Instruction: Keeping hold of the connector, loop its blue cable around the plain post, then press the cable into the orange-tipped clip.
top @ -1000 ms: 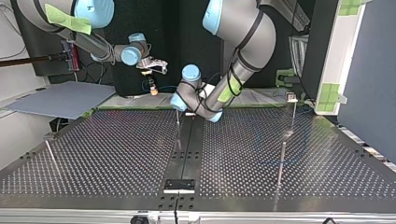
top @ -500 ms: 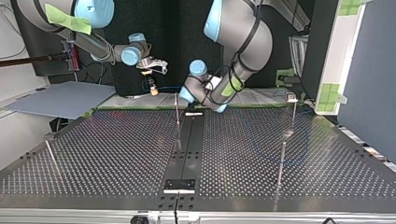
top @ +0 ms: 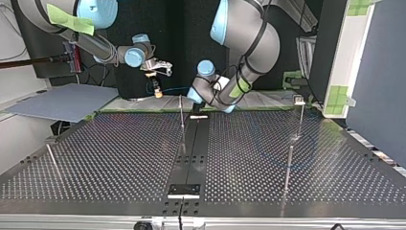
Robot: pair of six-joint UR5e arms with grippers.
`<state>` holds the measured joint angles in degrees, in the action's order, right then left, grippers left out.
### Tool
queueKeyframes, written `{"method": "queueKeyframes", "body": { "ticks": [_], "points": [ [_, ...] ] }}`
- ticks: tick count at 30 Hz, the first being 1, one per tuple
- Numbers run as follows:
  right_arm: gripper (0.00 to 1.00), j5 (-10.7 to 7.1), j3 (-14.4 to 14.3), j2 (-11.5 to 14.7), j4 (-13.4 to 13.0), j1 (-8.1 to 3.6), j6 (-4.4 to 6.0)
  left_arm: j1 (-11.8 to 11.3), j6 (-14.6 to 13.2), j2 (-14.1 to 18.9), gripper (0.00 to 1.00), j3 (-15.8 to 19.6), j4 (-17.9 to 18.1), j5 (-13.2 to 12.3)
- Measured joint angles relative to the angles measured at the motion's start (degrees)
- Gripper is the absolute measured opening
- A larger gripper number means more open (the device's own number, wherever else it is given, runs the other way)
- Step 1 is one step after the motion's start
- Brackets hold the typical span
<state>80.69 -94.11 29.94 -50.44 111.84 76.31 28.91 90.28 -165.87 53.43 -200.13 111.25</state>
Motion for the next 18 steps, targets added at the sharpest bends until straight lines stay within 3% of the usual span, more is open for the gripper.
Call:
{"method": "queueKeyframes", "body": {
  "ticks": [7,18],
  "points": [
    [0.00,0.00,0.0,0.0,0.2,0.09,0.00,0.2,-0.3,-2.3,1.00,-0.2,-0.8,-1.9],
    [0.00,0.00,0.0,0.0,0.2,0.17,0.08,0.5,-1.1,-5.8,1.00,-1.6,-1.6,-2.1]
  ]
}}
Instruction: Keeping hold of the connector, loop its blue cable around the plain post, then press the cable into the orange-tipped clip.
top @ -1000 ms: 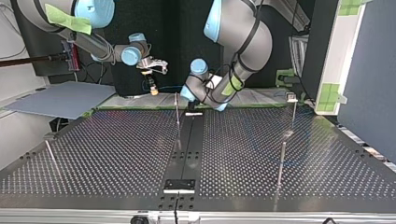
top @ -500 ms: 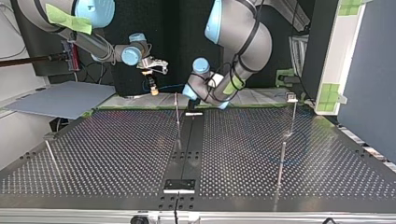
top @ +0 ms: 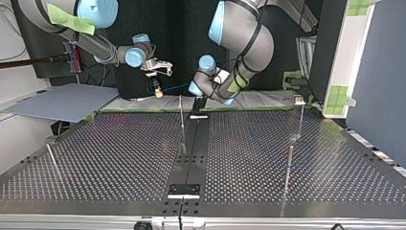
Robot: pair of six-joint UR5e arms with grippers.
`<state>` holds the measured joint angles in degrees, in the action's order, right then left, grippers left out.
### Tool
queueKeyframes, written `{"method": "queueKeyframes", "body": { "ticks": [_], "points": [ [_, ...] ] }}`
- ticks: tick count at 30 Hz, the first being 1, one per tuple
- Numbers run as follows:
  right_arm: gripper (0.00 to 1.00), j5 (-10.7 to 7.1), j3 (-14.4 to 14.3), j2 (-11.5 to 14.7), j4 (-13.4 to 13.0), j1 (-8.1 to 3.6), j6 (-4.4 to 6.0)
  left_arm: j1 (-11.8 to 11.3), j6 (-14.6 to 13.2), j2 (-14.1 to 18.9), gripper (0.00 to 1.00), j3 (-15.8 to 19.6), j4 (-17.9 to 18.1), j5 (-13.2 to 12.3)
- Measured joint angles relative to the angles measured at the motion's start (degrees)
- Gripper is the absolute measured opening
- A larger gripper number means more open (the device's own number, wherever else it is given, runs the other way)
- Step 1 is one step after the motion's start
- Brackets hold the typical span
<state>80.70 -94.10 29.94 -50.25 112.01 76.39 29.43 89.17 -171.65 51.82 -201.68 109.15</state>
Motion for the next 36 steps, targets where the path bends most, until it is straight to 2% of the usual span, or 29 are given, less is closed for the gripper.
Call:
{"method": "queueKeyframes", "body": {
  "ticks": [15,16,17,18,19,20,21,22,23,36],
  "points": [
    [0.00,0.00,0.0,0.0,0.0,0.15,0.02,-0.5,1.8,-0.3,1.00,1.0,2.7,-5.1],
    [0.00,0.00,0.0,0.0,0.0,0.15,0.02,-0.5,1.9,-0.3,0.71,1.0,3.0,-5.4],
    [0.00,0.00,0.0,0.0,0.0,0.15,0.02,-0.5,1.9,-0.3,0.60,1.1,3.3,-5.6],
    [0.00,0.00,0.0,0.0,0.0,0.16,0.01,-0.5,1.9,-0.3,0.60,1.2,3.7,-5.8],
    [0.00,0.00,0.0,0.0,0.0,0.17,0.02,-0.5,1.9,-0.3,0.48,1.3,4.0,-5.9],
    [0.00,0.00,0.0,0.0,0.0,0.18,0.01,-0.5,1.8,-0.3,0.27,1.5,4.3,-6.0],
    [0.00,0.00,0.0,0.0,0.0,0.19,0.02,-0.5,1.6,-0.2,0.27,1.7,4.8,-6.2],
    [0.00,0.00,0.0,0.0,0.0,0.19,0.01,-0.5,1.5,-0.3,0.09,1.9,5.2,-6.2],
    [0.00,0.00,0.0,0.0,-0.1,0.19,0.02,-0.5,1.4,-0.2,0.00,2.2,5.7,-6.3],
    [0.00,0.00,0.0,0.0,0.0,0.19,0.04,-0.5,3.1,0.9,0.00,5.3,10.4,-6.8]
  ]
}}
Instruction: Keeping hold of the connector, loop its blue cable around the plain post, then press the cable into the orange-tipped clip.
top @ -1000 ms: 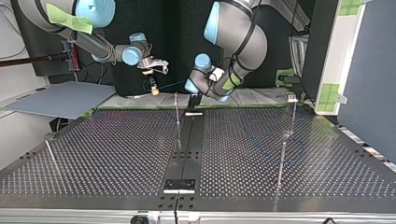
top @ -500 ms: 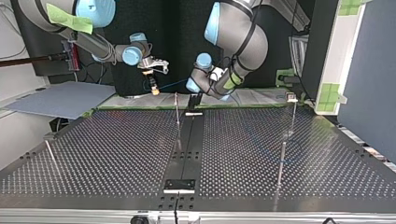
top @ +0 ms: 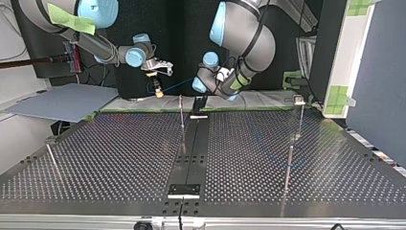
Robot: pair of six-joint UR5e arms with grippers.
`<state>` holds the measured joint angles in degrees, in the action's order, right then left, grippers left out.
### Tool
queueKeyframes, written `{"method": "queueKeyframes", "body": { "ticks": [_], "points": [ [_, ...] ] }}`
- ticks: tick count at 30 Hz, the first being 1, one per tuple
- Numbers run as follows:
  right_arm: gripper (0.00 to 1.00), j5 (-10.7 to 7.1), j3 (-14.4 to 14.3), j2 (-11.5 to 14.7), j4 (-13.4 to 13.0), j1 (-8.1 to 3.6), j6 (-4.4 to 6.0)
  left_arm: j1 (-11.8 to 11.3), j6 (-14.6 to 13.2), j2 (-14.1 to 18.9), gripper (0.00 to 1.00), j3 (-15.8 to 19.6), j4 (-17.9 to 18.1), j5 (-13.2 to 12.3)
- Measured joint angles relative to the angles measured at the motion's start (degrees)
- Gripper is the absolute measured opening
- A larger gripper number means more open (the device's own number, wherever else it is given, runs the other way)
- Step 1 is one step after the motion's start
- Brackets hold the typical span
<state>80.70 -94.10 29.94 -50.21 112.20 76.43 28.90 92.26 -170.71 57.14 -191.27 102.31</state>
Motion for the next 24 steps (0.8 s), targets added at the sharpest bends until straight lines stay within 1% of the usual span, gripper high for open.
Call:
{"method": "queueKeyframes", "body": {
  "ticks": [2,7,10,15,18,24],
  "points": [
    [0.00,0.00,0.0,0.0,0.0,0.00,0.03,0.0,0.4,0.8,0.00,0.8,0.9,0.1],
    [0.00,0.00,0.0,0.0,0.0,-0.13,0.25,-0.3,2.5,3.3,0.00,3.4,3.4,0.4],
    [0.00,0.00,0.0,0.0,0.0,-0.25,0.34,-0.2,3.7,4.9,0.00,4.9,5.0,1.3],
    [0.00,0.01,0.0,0.0,0.0,-0.85,1.47,0.2,4.7,7.9,0.00,8.0,8.0,3.9],
    [0.00,0.01,0.1,0.0,0.0,-1.13,2.05,0.5,5.5,9.5,0.00,9.5,9.6,4.8],
    [0.00,0.07,0.1,0.0,0.0,-1.78,2.88,0.9,6.6,12.6,0.00,12.6,12.6,6.6]
  ]
}}
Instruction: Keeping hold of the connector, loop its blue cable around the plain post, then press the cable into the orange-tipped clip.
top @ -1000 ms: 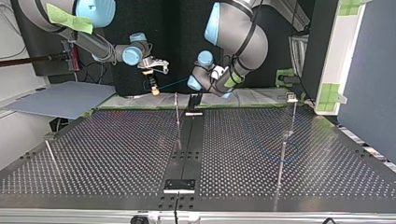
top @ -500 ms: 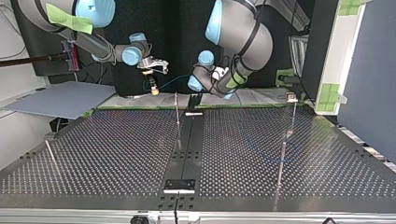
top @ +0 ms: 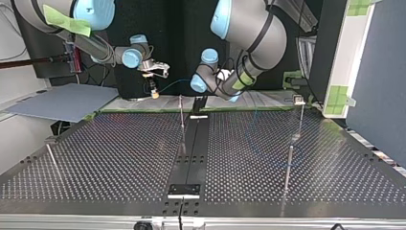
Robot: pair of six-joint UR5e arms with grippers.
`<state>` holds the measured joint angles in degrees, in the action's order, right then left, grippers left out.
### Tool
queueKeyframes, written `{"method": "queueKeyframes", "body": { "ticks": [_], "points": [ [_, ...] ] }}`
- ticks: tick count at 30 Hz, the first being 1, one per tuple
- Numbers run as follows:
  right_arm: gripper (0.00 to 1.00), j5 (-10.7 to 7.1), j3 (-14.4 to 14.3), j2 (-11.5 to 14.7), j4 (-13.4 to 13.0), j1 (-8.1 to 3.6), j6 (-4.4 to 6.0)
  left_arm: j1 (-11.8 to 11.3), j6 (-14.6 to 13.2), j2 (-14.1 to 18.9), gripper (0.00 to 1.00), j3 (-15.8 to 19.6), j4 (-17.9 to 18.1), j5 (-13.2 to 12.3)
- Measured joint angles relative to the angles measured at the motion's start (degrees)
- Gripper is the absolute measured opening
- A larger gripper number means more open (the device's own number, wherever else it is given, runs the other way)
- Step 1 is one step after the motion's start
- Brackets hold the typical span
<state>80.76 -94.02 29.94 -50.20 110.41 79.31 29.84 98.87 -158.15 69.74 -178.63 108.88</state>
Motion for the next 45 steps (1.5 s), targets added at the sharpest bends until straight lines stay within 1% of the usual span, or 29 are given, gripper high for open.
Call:
{"method": "queueKeyframes", "body": {
  "ticks": [3,7,15,24,30,33,39,42,45],
  "points": [
    [0.00,0.01,0.0,0.0,0.0,-0.39,0.49,0.3,0.4,1.7,0.00,1.7,1.7,0.8],
    [0.00,0.06,0.1,0.0,0.0,-0.82,0.85,1.0,0.7,3.5,0.00,3.5,3.5,2.2],
    [0.00,0.10,0.1,0.0,0.0,-1.37,0.96,2.9,0.9,7.7,0.00,7.7,7.7,5.7],
    [0.00,0.17,0.5,0.0,0.0,-1.56,1.03,4.2,2.0,12.4,0.00,13.0,13.0,7.3],
    [0.00,0.14,0.8,0.0,0.1,-1.74,1.31,5.8,2.1,12.9,0.00,16.3,16.3,9.0],
    [0.00,0.12,1.1,0.0,0.2,-1.90,1.43,6.7,2.1,12.9,0.00,17.2,18.0,10.3],
    [0.00,0.11,1.4,0.0,0.3,-2.20,1.47,8.4,2.1,13.0,0.00,17.5,21.5,13.2],
    [0.00,0.07,1.6,0.0,0.3,-2.36,1.48,8.9,2.2,13.0,0.00,17.5,23.1,14.3],
    [0.00,0.05,1.8,0.0,0.4,-2.48,1.48,8.9,2.3,13.0,0.00,17.4,24.9,14.6]
  ]
}}
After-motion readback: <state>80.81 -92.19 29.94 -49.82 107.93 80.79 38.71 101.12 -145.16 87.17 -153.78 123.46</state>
